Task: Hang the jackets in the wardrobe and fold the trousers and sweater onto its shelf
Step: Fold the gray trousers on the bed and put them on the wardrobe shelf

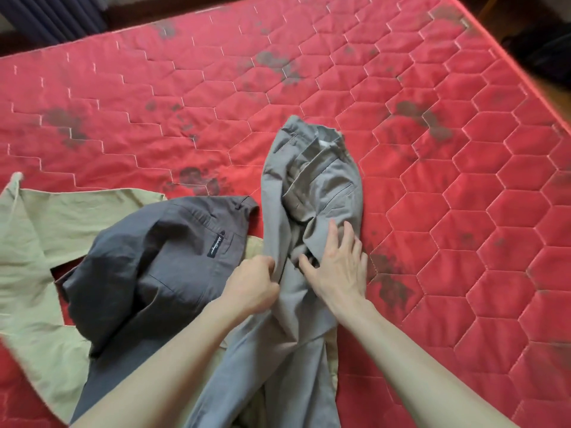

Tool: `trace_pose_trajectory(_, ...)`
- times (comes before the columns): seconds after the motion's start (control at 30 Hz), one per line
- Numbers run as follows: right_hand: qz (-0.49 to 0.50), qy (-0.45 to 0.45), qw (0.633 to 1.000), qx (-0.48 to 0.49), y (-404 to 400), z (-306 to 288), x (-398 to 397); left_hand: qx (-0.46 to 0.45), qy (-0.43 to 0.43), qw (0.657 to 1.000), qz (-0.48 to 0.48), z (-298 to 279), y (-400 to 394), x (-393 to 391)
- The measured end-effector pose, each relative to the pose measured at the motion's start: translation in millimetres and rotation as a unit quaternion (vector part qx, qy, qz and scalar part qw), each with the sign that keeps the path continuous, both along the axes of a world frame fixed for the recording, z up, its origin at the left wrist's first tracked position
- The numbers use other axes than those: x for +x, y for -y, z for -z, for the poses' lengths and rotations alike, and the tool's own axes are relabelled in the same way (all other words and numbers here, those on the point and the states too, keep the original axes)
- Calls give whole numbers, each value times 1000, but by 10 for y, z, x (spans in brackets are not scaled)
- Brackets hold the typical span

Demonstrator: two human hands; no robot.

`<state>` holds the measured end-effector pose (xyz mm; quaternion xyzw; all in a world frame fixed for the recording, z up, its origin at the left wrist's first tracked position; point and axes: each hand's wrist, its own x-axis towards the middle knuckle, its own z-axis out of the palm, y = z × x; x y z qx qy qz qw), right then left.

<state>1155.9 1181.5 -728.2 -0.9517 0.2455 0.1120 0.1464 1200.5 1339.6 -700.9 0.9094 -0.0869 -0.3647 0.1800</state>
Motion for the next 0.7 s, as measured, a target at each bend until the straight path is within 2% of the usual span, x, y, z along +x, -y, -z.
trace_pose_trajectory(0.1, -17, 4, 1000, -5, -24, -22, -74, -6, -138, 990, -2, -153, -190, -179)
trace_pose_trajectory(0.2, -73, 5, 997, -36, -36, -56, -93, -13, -270, 962, 47, -288, -260, -415)
trace_pose_trajectory(0.3, -165, 22, 983, -73, -98, -81, -146, -17, -326, 943, 67, -347, -261, -694)
trace_pose_trajectory(0.37, -183, 42, 979, -75, -133, -89, -222, -19, -341, 937, 67, -378, -267, -850)
trace_pose_trajectory(0.43, -137, 81, 987, -29, -143, -120, -332, -19, -375, 924, 73, -392, -289, -988)
trace_pose_trajectory(0.53, -15, 141, 987, 74, -108, -199, -502, -4, -432, 896, 106, -464, -320, -1185)
trace_pose_trajectory(0.63, 140, 190, 952, 192, -11, -318, -677, 40, -416, 888, 191, -514, -391, -1444)
trace_pose_trajectory(0.7, 197, 209, 932, 220, 74, -380, -811, 95, -383, 897, 198, -513, -469, -1644)
